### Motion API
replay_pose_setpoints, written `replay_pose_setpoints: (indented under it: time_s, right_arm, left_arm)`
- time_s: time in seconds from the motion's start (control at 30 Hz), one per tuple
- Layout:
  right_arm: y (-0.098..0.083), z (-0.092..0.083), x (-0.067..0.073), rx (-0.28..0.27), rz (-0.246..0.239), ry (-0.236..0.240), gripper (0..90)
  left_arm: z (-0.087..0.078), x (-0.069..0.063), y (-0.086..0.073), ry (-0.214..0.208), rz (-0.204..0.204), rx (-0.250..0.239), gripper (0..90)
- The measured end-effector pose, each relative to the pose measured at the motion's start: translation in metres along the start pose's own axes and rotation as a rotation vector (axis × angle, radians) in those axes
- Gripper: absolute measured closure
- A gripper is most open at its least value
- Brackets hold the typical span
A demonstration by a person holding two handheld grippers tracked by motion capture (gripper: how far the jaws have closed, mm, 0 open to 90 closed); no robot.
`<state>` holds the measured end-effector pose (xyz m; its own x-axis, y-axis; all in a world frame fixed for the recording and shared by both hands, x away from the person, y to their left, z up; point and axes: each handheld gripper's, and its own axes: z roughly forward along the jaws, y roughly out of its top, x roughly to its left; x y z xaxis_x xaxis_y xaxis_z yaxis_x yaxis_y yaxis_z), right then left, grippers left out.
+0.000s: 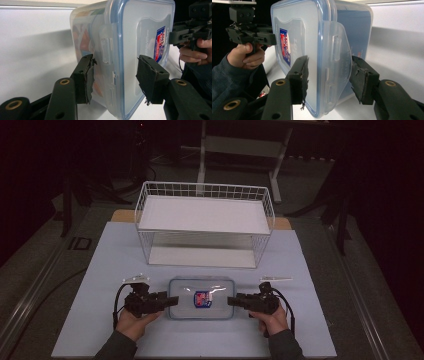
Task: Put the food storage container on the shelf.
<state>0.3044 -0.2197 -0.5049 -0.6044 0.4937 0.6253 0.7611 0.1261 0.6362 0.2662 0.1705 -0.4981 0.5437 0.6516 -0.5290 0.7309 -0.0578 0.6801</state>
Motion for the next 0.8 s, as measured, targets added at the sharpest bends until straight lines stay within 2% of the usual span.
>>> replay_pose_setpoints:
  time_s: [0.2,0.5,0.8]
  right_arm:
    - [-0.001,0.000,0.004,-0.013,-0.038,-0.010,51.1]
    - [0.001,0.000,0.009,-0.025,-0.069,-0.022,51.2]
    - [0.006,-0.006,0.019,-0.054,-0.113,-0.015,51.2]
  left_arm:
    - [-0.001,-0.002,-0.001,0.012,0.010,-0.002,49.0]
    - [-0.004,-0.003,0.001,0.021,0.027,-0.004,49.0]
    - [-0.016,-0.010,0.006,0.008,0.058,-0.078,50.4]
